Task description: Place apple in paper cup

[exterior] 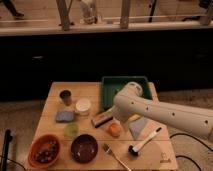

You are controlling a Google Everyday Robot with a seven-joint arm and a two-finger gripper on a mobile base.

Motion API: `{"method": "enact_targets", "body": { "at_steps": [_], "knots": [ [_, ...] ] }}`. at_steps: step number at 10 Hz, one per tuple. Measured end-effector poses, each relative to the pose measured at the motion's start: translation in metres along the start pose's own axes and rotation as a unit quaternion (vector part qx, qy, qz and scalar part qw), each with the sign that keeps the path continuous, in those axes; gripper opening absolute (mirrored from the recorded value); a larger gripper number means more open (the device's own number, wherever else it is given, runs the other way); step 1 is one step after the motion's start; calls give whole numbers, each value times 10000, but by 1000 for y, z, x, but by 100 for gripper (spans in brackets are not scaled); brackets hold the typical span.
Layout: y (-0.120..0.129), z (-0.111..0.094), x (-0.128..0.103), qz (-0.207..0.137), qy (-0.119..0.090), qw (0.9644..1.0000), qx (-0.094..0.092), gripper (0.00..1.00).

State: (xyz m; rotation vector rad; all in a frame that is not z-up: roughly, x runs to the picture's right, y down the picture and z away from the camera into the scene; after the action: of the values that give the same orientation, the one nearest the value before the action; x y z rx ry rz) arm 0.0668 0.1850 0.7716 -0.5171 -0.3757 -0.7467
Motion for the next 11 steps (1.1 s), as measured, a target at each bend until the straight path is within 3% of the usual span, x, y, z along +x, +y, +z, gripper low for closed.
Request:
{"method": "enact_targets", "body": {
  "at_steps": [5,10,11],
  "knots": [
    [4,22,-15,-423,-477,9979,-147,80],
    [3,39,-22,-628,-685,9950,-352,79],
    [4,43,-22,-649,-731,9944,-396,73]
  ]
}}
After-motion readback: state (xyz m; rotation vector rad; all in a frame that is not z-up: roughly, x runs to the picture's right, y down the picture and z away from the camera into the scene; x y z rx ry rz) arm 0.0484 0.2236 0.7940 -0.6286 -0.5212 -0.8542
